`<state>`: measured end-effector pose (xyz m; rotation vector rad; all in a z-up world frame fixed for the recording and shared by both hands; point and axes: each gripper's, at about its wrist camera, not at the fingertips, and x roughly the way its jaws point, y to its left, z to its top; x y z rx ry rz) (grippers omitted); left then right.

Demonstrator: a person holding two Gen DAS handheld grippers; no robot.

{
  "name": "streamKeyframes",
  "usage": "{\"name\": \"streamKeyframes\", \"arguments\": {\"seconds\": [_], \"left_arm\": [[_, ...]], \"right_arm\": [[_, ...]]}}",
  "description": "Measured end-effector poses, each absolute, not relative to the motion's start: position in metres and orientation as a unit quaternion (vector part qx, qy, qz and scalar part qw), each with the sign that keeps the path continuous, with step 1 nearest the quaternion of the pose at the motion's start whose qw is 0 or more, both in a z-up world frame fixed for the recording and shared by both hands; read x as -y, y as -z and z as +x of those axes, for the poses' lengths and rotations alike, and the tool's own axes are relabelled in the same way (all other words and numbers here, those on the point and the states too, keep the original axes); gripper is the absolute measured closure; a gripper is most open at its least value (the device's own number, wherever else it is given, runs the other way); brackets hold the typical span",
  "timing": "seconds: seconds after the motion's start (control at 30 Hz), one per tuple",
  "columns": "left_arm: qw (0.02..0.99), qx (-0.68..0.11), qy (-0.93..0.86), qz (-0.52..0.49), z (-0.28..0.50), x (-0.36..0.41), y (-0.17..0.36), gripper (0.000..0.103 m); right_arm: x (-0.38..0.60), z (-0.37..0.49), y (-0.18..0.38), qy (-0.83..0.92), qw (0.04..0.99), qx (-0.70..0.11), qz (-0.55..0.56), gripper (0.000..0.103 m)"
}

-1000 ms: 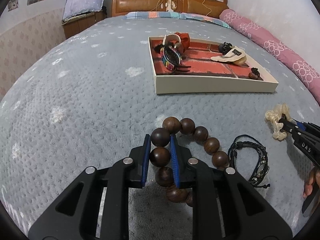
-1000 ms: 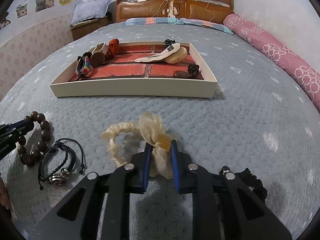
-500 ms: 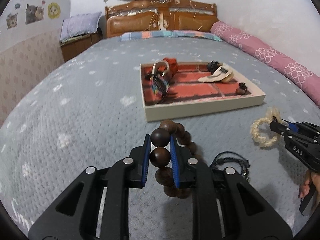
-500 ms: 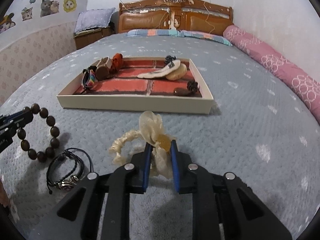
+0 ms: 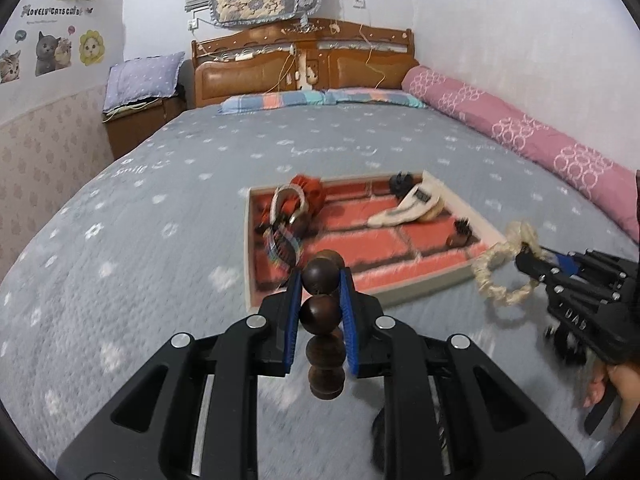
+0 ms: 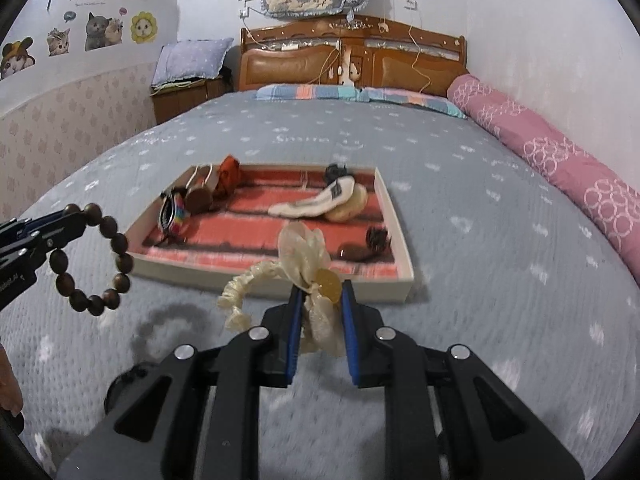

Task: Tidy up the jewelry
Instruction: 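Carry bead bracelet and flower scrunchie into the tray and open both tools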

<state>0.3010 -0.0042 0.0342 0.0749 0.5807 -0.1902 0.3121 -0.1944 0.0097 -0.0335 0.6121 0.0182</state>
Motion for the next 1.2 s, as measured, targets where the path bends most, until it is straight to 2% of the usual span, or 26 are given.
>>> {"name": "streamKeyframes", "arguments": {"seconds": [0.33,0.6,1.2], "left_arm": [[0.953,-0.271,0.132,0.033,0.363,0.052,-0.045,0.085],[0.945,-0.291,0.146,0.027,0.423,0.076,-0.021,0.085],[0.929,-0.358,0.088,0.034,0.474,0.051,0.037,0.085]], "right_arm": [[0.197,0.377,-0.010,-0.008,0.953,-0.301,-0.021,0.084],[0.198,0.422,0.009,-0.003,0.949,-0.314,-0.031,0.084],[0.207,0.456,0.047,0.013,0.936,-0.351,-0.016,0.084]]}}
